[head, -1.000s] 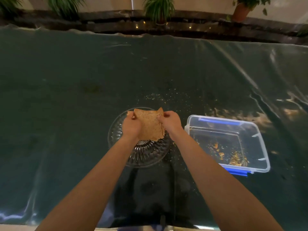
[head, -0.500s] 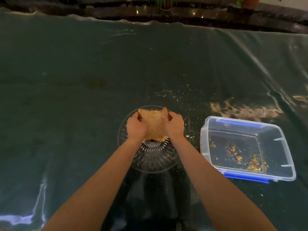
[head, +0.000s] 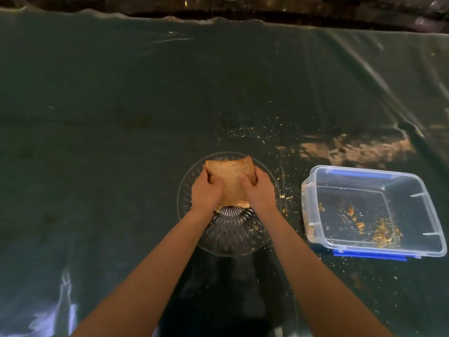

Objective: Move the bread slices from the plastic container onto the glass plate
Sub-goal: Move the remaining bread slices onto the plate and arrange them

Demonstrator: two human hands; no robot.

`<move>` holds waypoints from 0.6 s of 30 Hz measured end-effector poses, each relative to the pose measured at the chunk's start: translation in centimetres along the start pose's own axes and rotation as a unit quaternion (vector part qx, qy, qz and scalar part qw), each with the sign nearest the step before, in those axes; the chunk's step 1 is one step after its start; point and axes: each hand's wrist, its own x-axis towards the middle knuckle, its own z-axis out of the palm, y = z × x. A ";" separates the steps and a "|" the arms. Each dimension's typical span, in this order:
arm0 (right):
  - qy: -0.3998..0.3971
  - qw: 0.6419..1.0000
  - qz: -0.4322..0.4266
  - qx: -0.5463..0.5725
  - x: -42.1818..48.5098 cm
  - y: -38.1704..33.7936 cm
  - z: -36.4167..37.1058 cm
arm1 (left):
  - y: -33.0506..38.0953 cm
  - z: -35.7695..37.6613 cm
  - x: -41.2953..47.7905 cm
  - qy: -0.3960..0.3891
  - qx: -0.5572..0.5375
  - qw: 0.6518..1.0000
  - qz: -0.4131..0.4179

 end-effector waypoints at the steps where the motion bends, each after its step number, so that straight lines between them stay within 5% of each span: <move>1: -0.001 1.000 0.003 -0.001 -0.1 0.0 0.1 | 0.1 -0.1 -0.1 -0.010 -0.012 1.000 -0.010; 18: 0.098 0.994 -0.034 0.045 -1.8 0.1 2.1 | -0.9 0.2 -0.4 0.045 -0.001 0.998 0.054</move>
